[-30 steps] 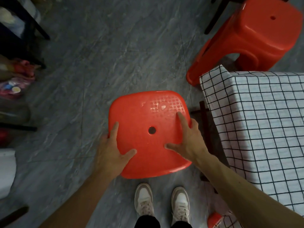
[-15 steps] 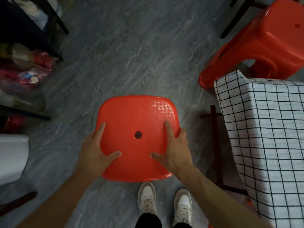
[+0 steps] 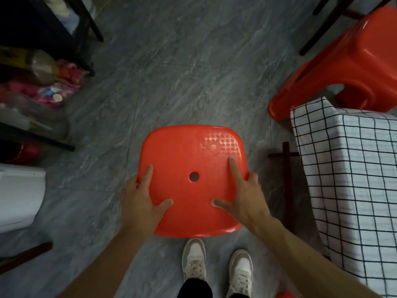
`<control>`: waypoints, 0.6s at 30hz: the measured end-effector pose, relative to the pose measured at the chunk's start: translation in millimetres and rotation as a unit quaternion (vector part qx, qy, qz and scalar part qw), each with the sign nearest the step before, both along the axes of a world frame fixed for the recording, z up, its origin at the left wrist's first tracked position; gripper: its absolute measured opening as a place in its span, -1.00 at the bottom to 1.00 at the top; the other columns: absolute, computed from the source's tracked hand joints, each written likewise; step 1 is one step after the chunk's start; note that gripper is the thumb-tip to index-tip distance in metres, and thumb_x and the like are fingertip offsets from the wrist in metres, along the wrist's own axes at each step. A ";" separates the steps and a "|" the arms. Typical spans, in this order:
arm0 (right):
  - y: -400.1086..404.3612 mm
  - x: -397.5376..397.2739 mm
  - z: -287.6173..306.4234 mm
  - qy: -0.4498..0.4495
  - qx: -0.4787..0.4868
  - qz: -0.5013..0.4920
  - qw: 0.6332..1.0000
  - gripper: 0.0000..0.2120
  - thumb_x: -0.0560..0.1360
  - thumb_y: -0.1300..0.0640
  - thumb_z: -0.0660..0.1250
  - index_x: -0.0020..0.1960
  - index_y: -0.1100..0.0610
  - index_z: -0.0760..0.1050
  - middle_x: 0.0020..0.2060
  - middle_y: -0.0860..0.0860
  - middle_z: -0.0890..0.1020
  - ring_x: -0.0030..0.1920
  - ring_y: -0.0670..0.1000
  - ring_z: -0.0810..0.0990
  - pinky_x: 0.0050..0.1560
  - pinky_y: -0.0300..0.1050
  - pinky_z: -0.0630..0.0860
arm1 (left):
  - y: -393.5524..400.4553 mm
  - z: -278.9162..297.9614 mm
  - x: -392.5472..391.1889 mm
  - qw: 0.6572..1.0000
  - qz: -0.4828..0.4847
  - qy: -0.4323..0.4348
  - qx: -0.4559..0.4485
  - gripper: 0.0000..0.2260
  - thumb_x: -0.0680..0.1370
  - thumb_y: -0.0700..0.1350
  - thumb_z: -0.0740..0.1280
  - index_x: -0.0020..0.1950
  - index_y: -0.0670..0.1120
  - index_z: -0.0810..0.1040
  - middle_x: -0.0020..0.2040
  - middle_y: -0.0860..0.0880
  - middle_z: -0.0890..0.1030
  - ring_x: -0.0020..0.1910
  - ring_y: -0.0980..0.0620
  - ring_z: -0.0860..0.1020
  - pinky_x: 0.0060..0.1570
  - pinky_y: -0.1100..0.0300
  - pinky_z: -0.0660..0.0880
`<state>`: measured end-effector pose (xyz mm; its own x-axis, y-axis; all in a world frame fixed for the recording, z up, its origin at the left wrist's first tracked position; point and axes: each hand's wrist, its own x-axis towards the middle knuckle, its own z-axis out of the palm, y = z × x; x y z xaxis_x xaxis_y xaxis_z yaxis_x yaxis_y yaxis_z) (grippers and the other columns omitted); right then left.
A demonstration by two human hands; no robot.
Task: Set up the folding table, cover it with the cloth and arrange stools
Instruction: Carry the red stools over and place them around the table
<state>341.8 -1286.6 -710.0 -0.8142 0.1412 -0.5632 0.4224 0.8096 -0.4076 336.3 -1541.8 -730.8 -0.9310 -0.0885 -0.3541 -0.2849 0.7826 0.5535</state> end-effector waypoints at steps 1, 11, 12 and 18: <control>-2.3 2.0 0.7 0.000 0.004 0.002 1.000 0.21 0.23 -0.26 0.56 0.53 -0.30 -0.27 0.29 0.18 0.22 0.25 0.23 0.39 0.31 0.14 0.42 | -1.4 -0.5 -1.1 1.000 0.000 0.001 0.003 -0.05 0.29 0.02 0.60 0.56 0.17 0.15 0.42 -0.22 0.31 0.40 -0.18 0.31 0.40 -0.12 0.29; -14.0 11.1 -1.1 0.001 -0.010 0.005 1.000 0.18 0.27 -0.25 0.54 0.53 -0.28 -0.30 0.30 0.19 0.22 0.27 0.21 0.37 0.29 0.15 0.45 | -21.5 -3.5 -2.4 0.999 -0.044 0.015 -0.013 -0.16 0.33 0.04 0.56 0.50 0.30 0.20 0.44 -0.14 0.25 0.39 -0.17 0.32 0.40 -0.16 0.30; -13.9 11.7 -1.5 0.003 -0.010 0.004 1.000 0.18 0.27 -0.24 0.55 0.53 -0.28 -0.29 0.30 0.19 0.23 0.27 0.21 0.37 0.30 0.15 0.44 | -20.9 -4.6 -1.1 0.999 -0.042 0.011 -0.013 -0.16 0.34 0.04 0.55 0.51 0.30 0.19 0.45 -0.13 0.24 0.40 -0.17 0.31 0.40 -0.17 0.30; -15.4 13.8 -4.3 0.022 -0.003 0.013 1.000 0.19 0.24 -0.25 0.56 0.54 -0.27 -0.24 0.29 0.20 0.27 0.25 0.22 0.40 0.30 0.13 0.44 | -19.2 -5.1 12.4 0.999 -0.023 0.002 -0.030 -0.18 0.37 0.04 0.53 0.52 0.28 0.18 0.48 -0.17 0.22 0.43 -0.19 0.27 0.42 -0.16 0.27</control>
<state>355.7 -1302.0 -714.3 -0.8410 0.1166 -0.5283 0.3830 0.8179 -0.4294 348.7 -1560.9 -735.9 -0.9357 -0.0665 -0.3464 -0.2461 0.8268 0.5058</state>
